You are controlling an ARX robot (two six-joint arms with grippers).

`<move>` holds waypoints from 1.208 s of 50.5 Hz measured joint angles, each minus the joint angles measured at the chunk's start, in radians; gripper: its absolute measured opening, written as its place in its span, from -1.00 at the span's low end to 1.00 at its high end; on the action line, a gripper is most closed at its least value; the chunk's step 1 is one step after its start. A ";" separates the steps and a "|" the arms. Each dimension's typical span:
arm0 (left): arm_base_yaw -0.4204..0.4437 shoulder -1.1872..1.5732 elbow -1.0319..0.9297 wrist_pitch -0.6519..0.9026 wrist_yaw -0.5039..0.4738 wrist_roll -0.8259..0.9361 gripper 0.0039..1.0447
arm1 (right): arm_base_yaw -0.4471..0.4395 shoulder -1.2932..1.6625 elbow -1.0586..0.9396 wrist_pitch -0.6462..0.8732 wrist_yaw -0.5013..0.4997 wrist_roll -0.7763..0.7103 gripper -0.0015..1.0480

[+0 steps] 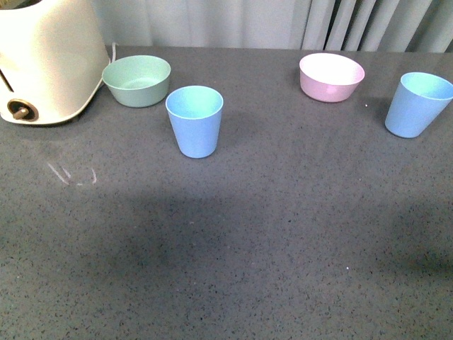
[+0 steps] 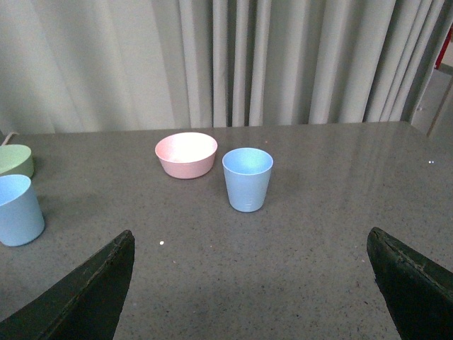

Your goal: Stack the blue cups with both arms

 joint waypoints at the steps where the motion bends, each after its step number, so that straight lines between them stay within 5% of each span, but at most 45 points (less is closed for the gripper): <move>1: -0.002 0.051 0.023 0.027 0.000 -0.007 0.84 | 0.000 0.000 0.000 0.000 0.000 0.000 0.83; 22: -0.240 0.847 0.548 0.182 -0.111 -0.149 0.84 | 0.000 0.000 0.000 0.000 0.000 0.000 0.83; 61: -0.397 1.359 0.993 0.085 -0.178 -0.202 0.84 | 0.000 0.000 0.000 0.000 0.000 0.000 0.83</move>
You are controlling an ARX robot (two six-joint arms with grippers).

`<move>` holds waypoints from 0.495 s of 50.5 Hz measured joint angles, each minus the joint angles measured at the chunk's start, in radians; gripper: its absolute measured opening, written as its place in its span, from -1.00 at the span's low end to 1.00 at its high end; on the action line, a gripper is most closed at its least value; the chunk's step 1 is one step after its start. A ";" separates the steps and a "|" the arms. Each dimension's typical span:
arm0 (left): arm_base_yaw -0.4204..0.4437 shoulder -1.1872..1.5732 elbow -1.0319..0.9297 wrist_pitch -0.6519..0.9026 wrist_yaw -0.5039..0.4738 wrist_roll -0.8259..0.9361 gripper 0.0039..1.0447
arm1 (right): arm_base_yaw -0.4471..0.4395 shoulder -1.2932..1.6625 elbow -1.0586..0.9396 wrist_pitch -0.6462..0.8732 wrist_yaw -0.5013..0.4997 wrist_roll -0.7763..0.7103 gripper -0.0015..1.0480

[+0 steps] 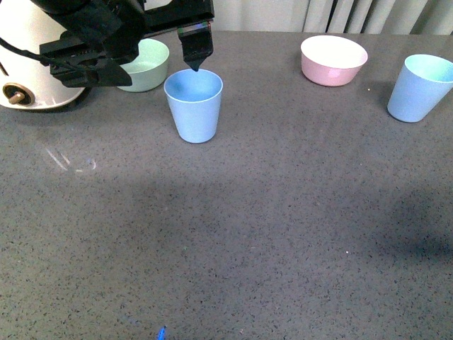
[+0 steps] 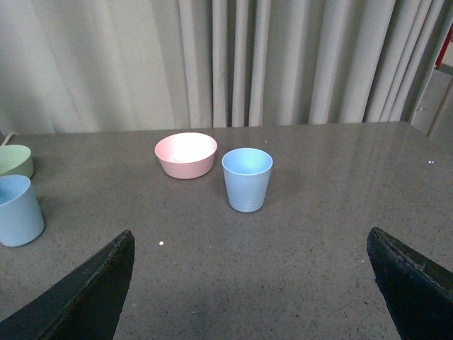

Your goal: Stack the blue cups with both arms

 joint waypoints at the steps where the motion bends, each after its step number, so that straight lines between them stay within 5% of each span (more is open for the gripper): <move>1: -0.001 0.006 0.007 -0.003 -0.002 0.000 0.84 | 0.000 0.000 0.000 0.000 0.000 0.000 0.83; 15: -0.004 0.097 0.088 -0.047 -0.023 0.000 0.82 | 0.000 0.000 0.000 0.000 0.000 0.000 0.83; 25: -0.019 0.128 0.113 -0.071 -0.032 -0.015 0.21 | 0.000 0.000 0.000 0.000 0.000 0.000 0.83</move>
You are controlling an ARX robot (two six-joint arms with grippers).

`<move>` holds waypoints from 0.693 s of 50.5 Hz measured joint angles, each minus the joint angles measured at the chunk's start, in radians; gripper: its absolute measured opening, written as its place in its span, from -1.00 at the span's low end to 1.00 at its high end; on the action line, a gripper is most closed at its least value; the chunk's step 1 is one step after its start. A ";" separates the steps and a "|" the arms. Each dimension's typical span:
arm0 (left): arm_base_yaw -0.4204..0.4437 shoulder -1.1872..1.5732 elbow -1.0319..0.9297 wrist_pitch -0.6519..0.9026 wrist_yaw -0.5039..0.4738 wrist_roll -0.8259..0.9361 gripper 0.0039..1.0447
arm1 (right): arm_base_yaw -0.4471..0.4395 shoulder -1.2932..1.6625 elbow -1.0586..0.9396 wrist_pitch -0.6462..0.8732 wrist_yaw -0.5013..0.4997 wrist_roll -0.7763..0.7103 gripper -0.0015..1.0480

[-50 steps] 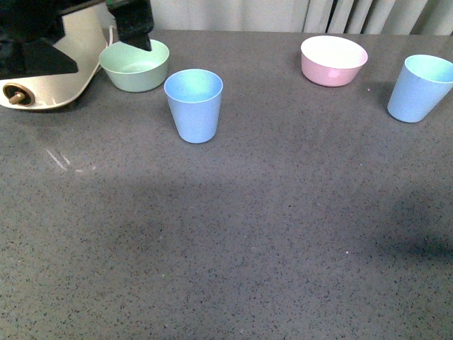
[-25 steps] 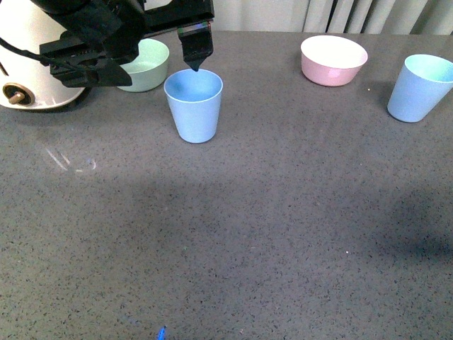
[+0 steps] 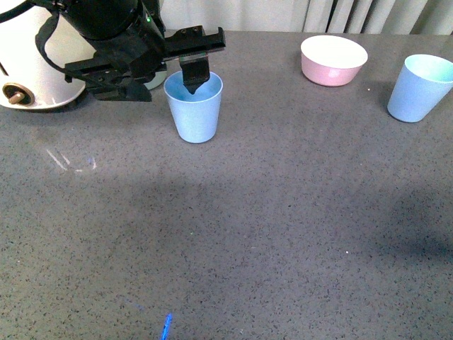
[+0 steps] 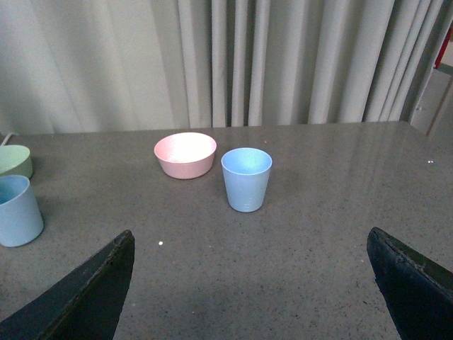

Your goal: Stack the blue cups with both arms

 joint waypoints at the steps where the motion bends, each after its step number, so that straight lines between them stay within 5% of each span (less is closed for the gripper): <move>1: -0.003 0.002 0.003 -0.002 0.000 -0.003 0.14 | 0.000 0.000 0.000 0.000 0.000 0.000 0.83; 17: -0.068 0.019 0.074 -0.071 0.009 -0.068 -0.95 | 0.000 0.000 0.000 0.000 0.000 0.000 0.83; 35: -0.154 0.038 0.105 -0.103 0.023 -0.111 -0.97 | 0.000 0.000 0.000 0.000 0.000 0.000 0.83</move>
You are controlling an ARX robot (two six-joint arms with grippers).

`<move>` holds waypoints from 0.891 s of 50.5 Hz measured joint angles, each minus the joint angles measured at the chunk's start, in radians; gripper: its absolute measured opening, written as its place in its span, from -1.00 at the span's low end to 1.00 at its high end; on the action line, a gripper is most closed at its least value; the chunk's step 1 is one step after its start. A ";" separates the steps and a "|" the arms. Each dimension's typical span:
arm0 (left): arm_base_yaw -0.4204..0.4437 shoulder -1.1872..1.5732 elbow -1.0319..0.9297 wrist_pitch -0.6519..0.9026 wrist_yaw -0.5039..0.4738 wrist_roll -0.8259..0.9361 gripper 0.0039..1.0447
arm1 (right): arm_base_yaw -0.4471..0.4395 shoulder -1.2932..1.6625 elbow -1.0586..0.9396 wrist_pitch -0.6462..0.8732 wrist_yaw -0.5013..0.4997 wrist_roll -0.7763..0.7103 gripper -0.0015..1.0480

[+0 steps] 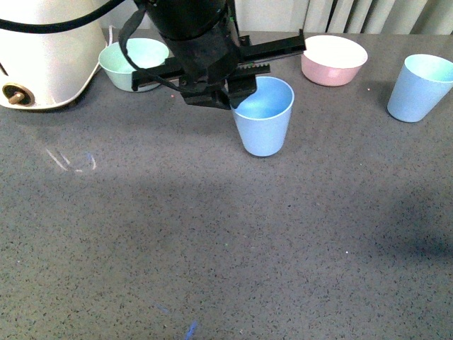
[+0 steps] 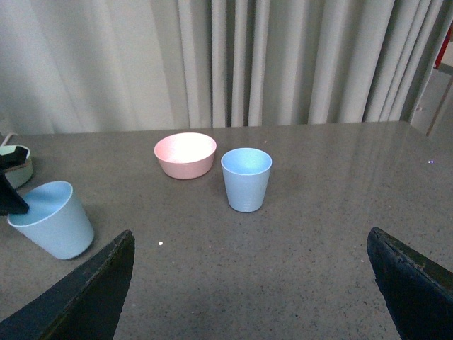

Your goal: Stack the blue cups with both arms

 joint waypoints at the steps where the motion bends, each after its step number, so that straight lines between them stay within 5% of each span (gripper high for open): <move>1: -0.006 0.001 0.003 0.000 0.000 0.000 -0.97 | 0.000 0.000 0.000 0.000 0.000 0.000 0.83; 24: -0.101 0.047 0.046 -0.026 -0.035 0.004 -0.94 | 0.000 0.000 0.000 0.000 0.000 0.000 0.83; 45: -0.104 -0.004 0.011 0.016 -0.029 -0.002 0.32 | 0.000 0.000 0.000 0.000 0.000 0.000 0.83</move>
